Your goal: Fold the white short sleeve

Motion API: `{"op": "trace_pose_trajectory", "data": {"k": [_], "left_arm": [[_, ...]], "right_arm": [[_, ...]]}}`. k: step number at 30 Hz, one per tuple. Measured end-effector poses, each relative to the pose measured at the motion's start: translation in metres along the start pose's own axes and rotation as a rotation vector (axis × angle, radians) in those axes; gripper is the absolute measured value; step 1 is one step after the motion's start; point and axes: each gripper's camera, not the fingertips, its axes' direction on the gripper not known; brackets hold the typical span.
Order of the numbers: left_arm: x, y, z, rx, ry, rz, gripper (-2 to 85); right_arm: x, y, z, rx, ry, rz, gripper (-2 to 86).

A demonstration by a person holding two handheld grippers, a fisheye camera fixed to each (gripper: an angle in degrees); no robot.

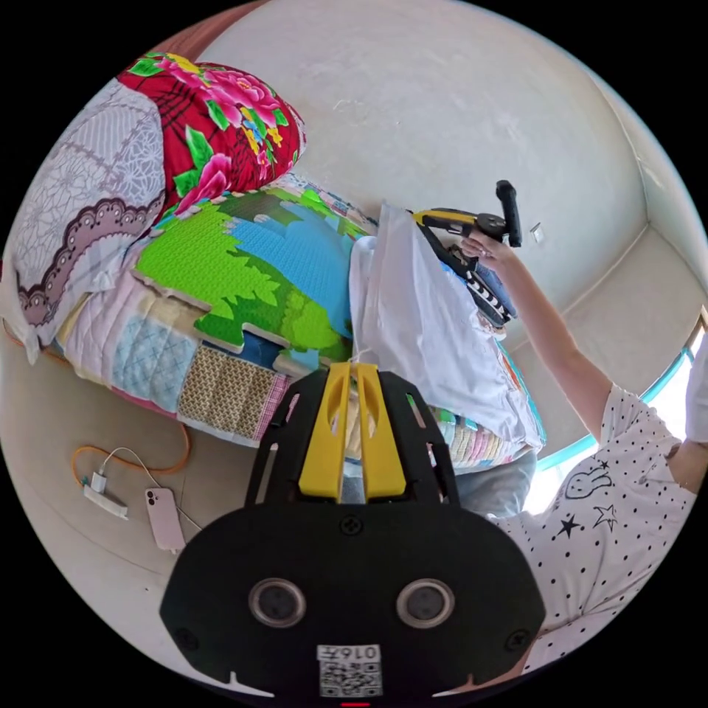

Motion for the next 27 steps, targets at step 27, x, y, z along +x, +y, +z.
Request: {"op": "trace_pose_trajectory", "data": {"k": [27], "left_arm": [[-0.080, -0.029, -0.054, 0.110, 0.101, -0.147, -0.8]], "right_arm": [[0.038, 0.078, 0.044, 0.049, -0.191, 0.481, 8.2]]}}
